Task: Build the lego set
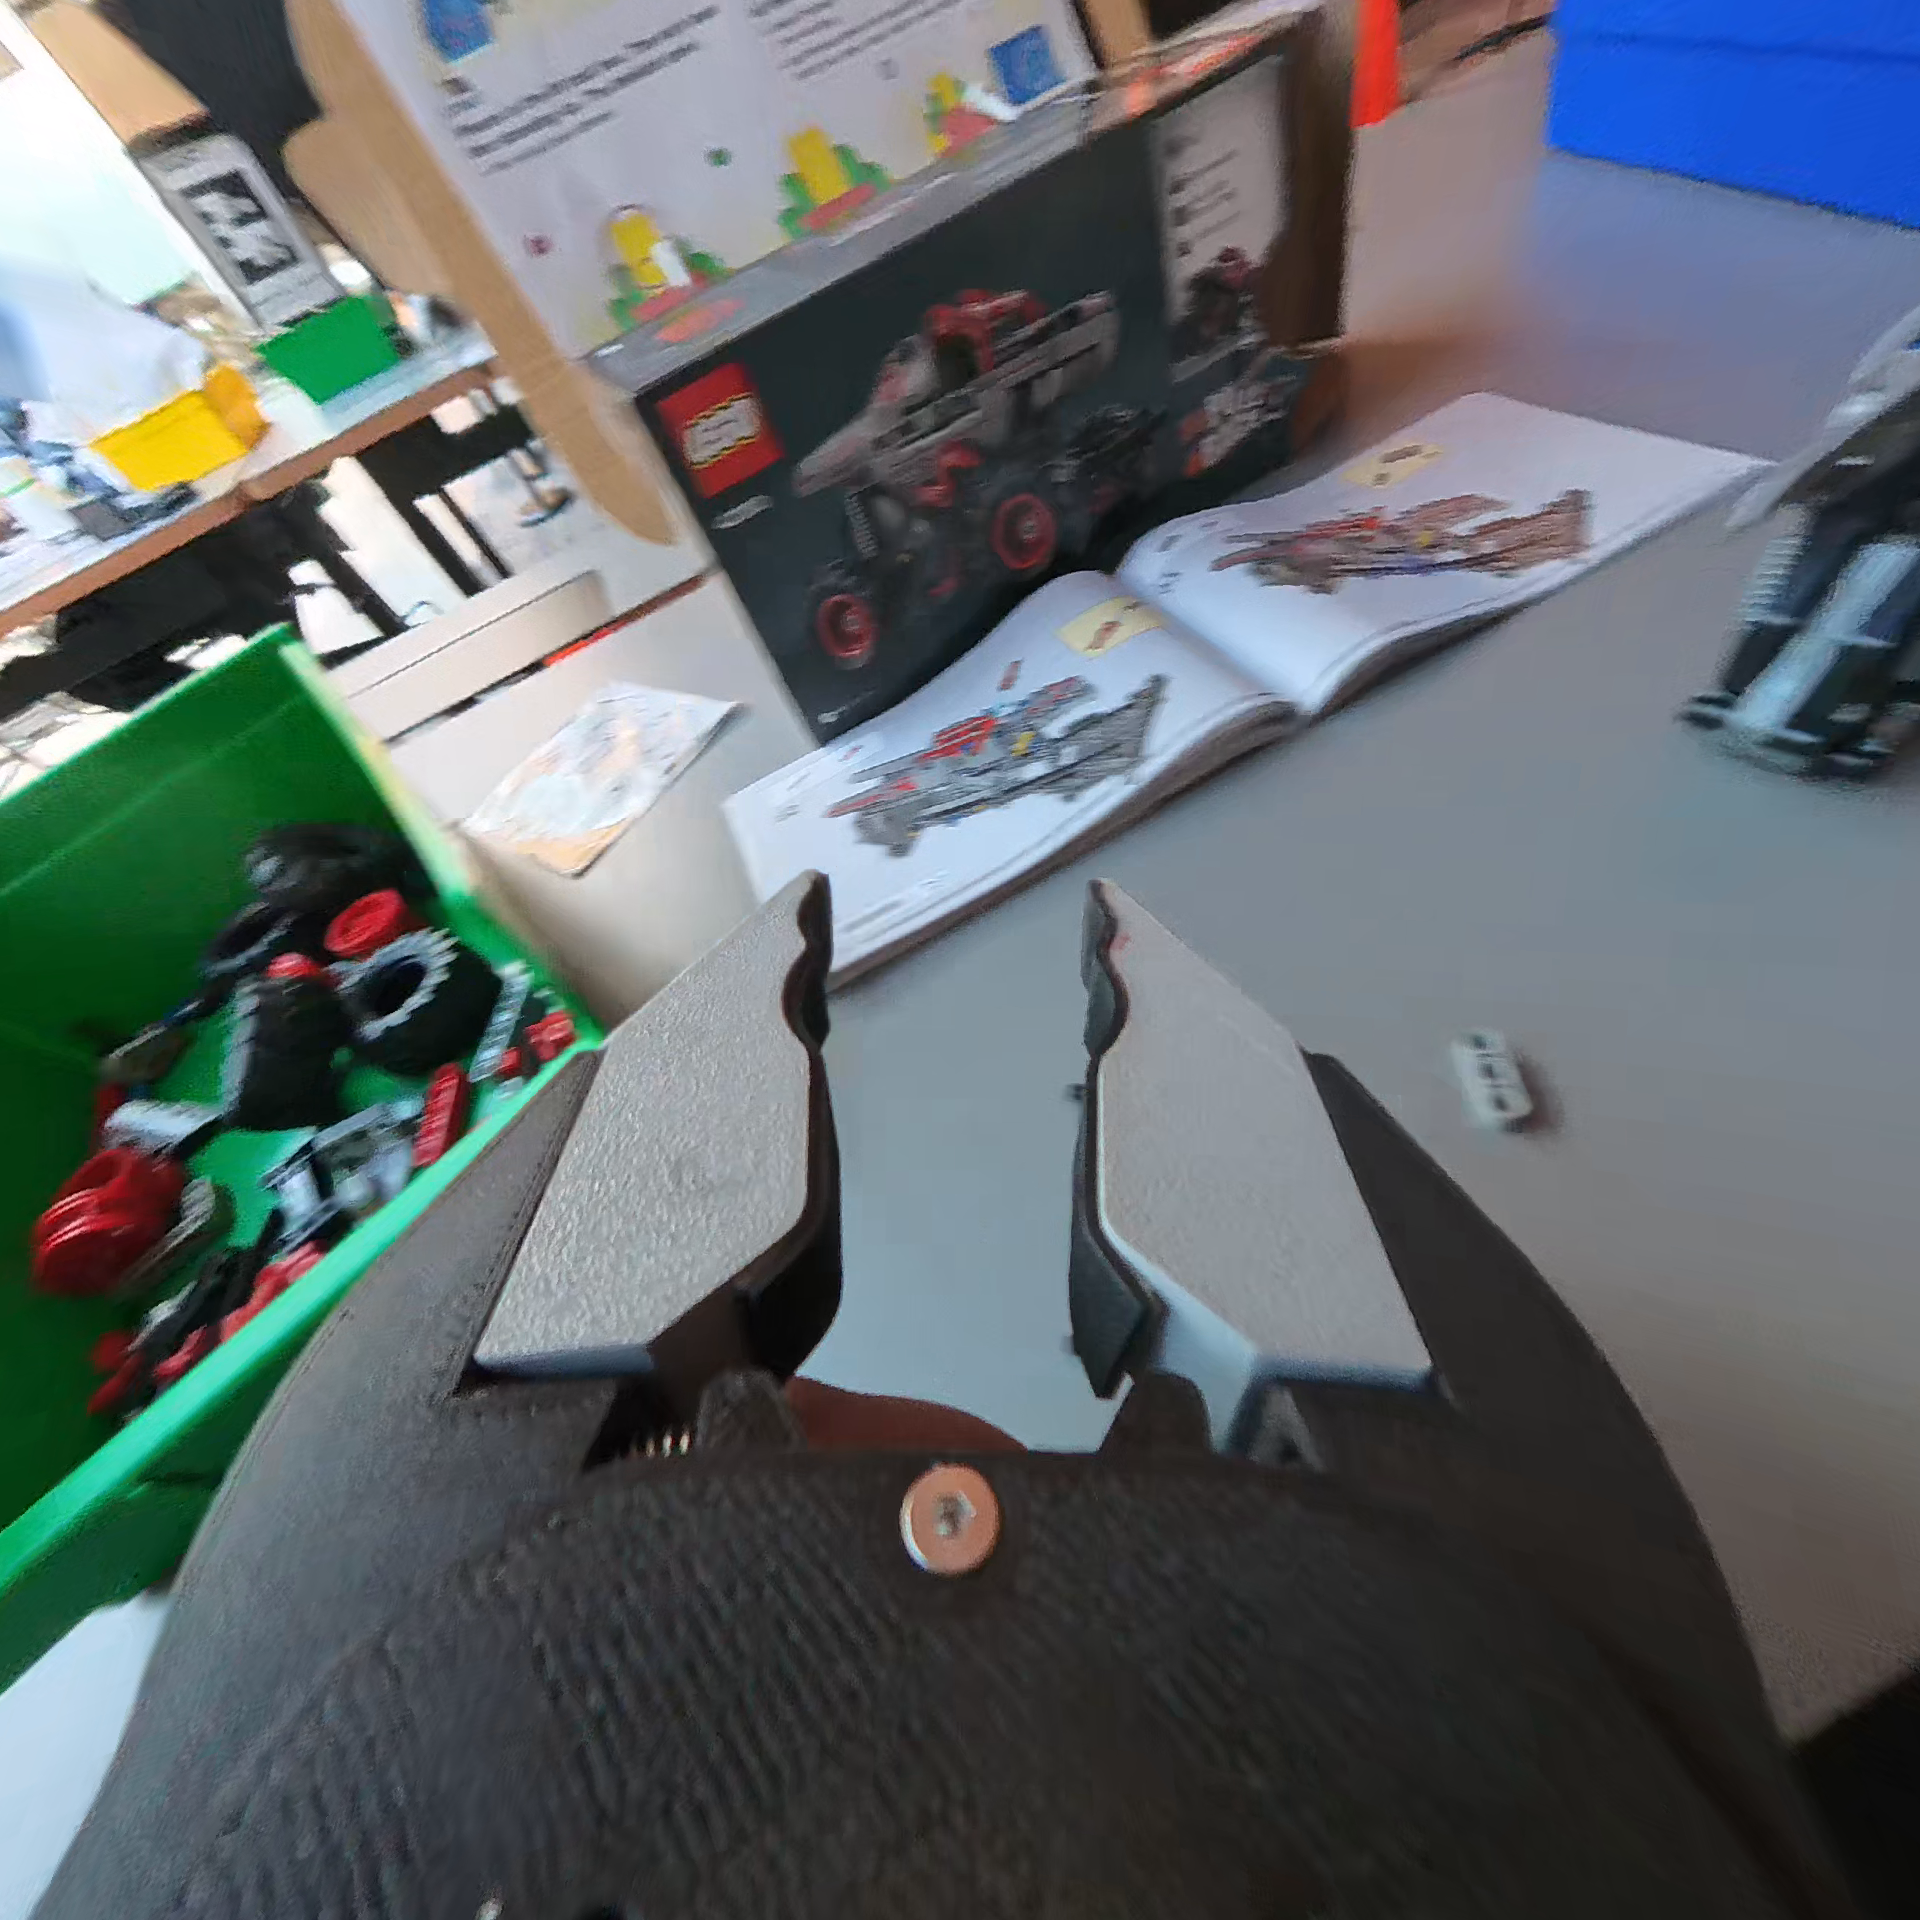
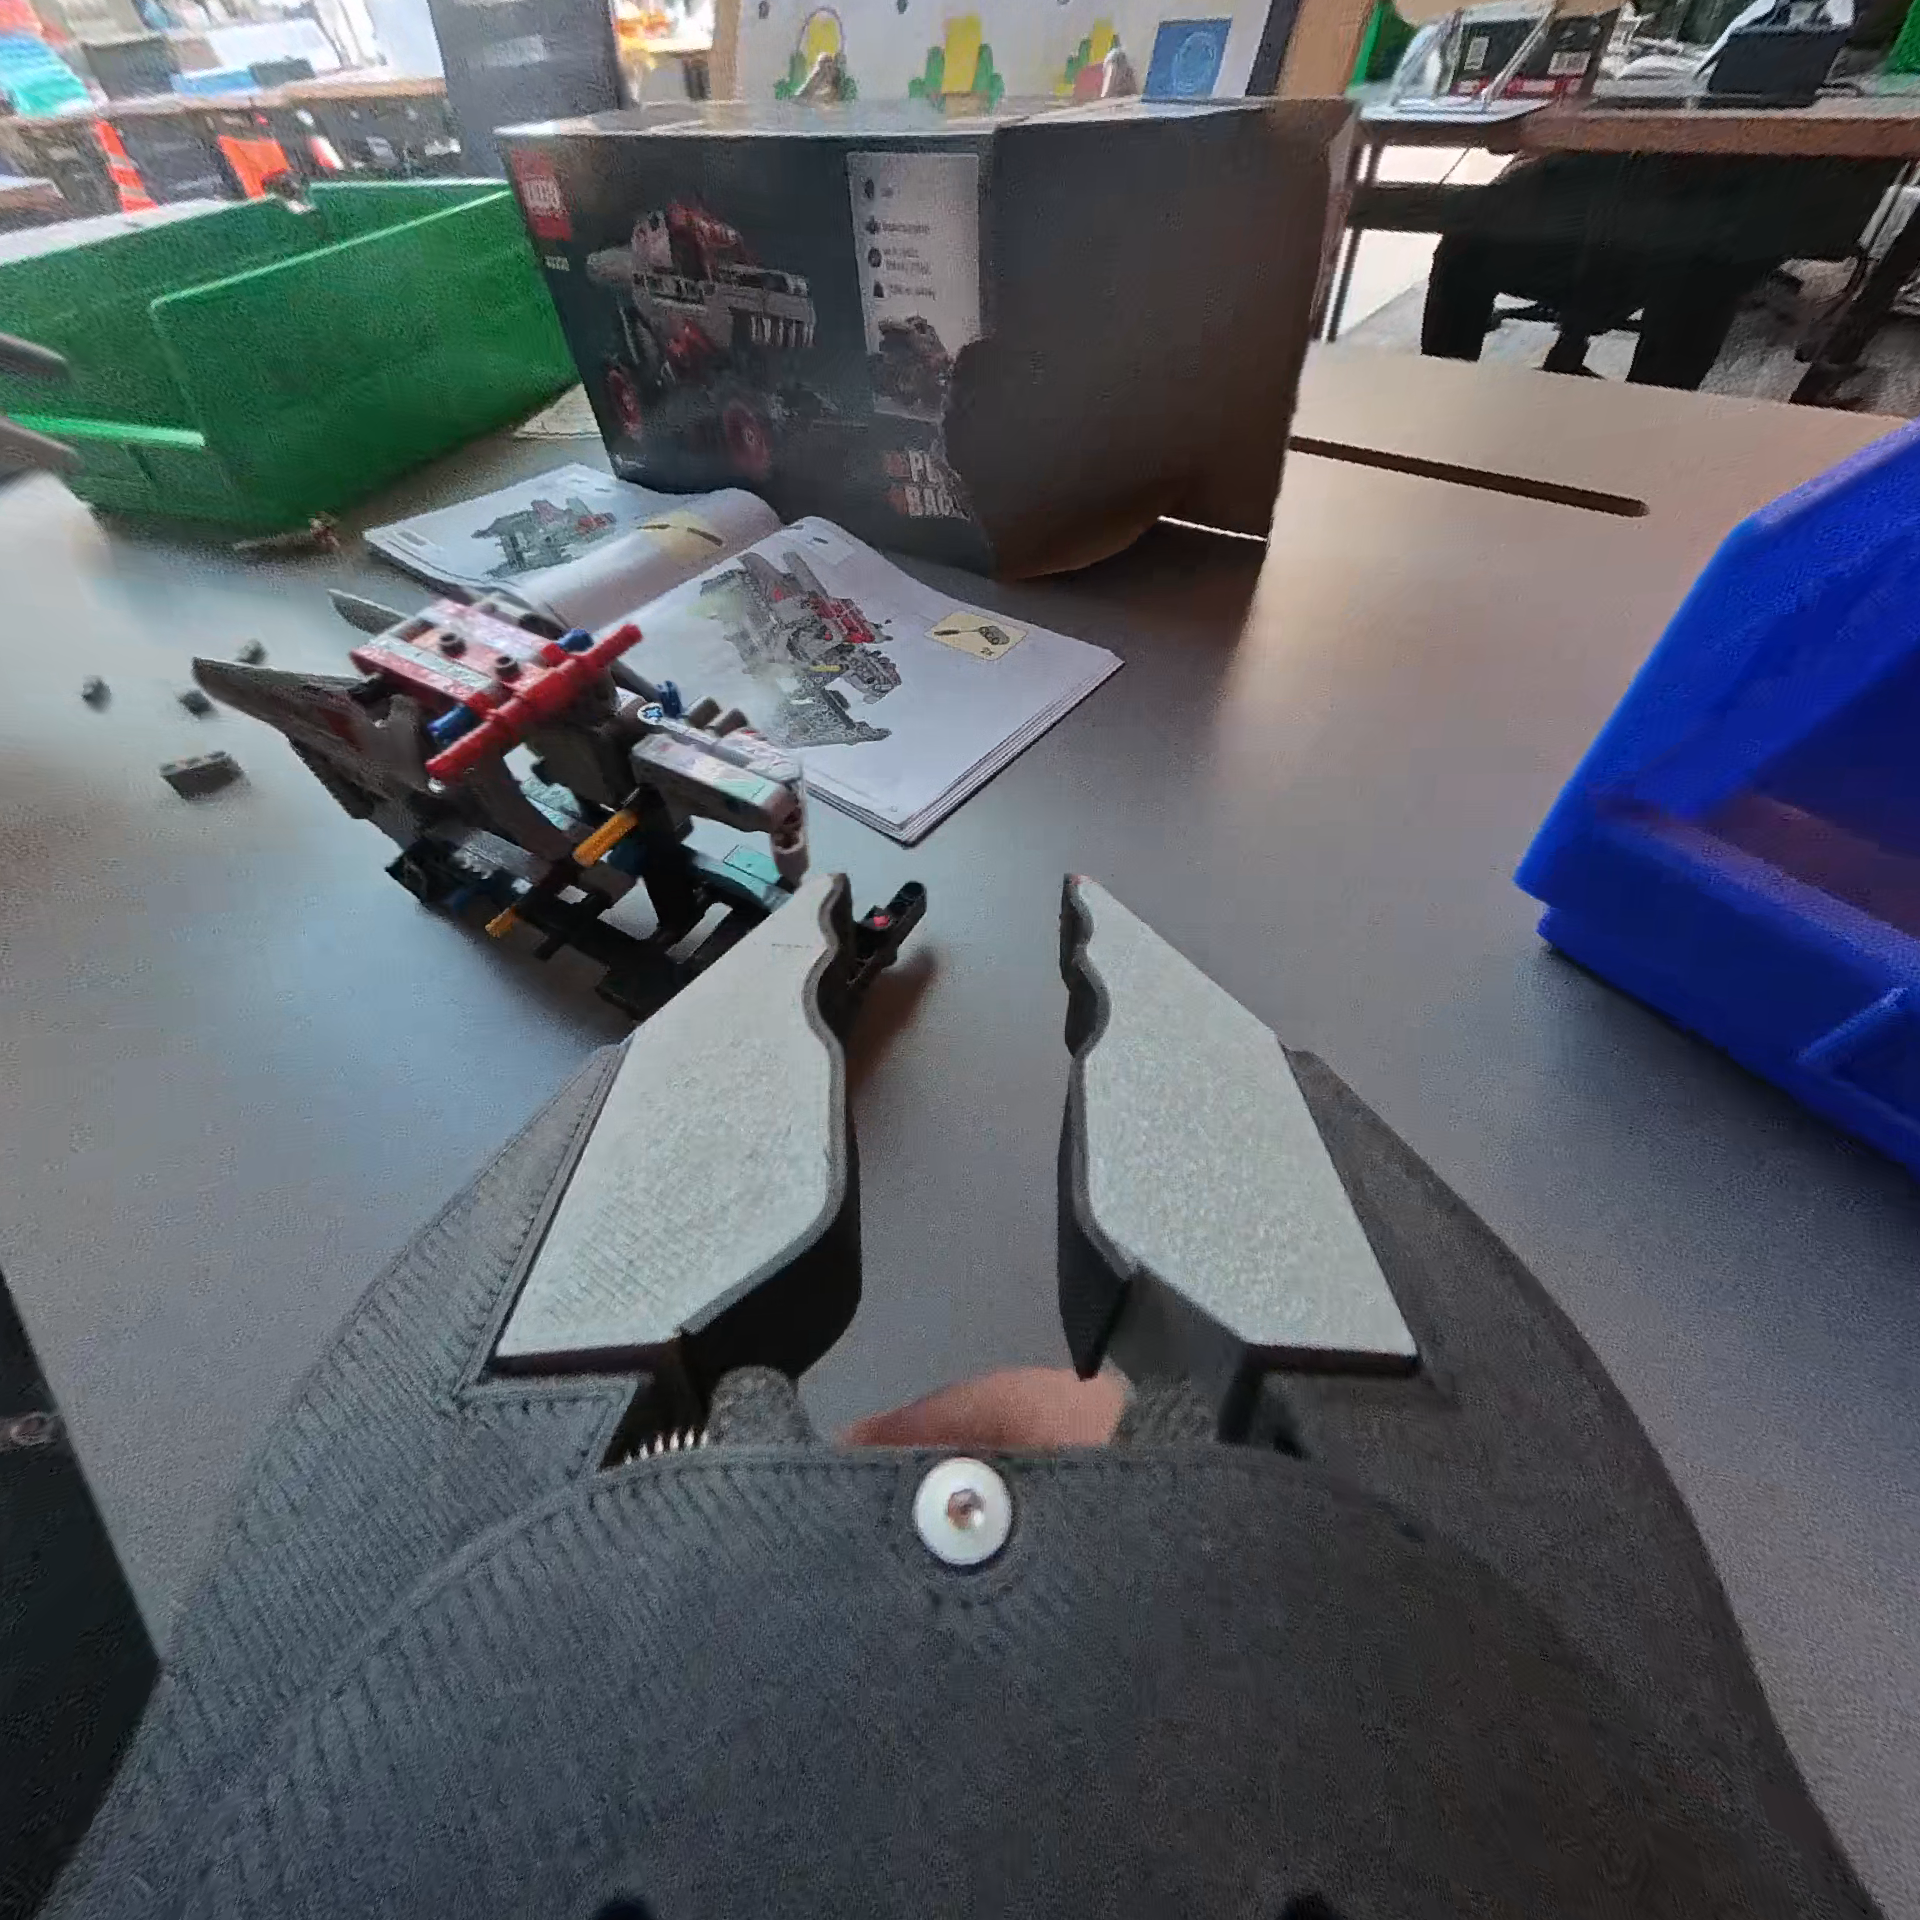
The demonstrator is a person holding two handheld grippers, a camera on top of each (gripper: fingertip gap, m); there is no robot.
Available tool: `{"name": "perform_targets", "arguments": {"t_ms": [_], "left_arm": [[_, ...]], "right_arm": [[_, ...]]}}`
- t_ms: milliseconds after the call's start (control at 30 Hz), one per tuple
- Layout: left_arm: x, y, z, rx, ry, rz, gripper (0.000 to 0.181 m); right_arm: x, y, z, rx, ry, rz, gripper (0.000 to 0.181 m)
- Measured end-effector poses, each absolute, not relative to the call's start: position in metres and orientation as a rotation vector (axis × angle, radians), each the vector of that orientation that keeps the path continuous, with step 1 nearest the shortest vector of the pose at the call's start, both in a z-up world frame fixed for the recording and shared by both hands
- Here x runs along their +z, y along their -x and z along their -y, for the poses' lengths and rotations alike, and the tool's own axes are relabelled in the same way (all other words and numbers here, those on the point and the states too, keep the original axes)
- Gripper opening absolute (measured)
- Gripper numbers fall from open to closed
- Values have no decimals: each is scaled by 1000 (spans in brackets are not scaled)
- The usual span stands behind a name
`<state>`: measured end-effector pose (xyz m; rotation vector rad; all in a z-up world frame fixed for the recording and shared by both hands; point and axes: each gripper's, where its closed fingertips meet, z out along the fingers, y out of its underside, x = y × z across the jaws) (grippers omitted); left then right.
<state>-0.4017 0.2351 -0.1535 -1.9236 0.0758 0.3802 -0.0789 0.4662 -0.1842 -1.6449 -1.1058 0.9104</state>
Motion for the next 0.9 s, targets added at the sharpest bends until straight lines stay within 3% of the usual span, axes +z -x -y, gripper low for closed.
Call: {"name": "perform_targets", "arguments": {"t_ms": [333,900], "left_arm": [[-149,477,-245,329,1692,-17,41],[-138,457,-237,204,1593,-63,33]], "right_arm": [[-180,72,-490,987,1669,1017,38],[-175,71,-488,817,1576,1034,37]]}}
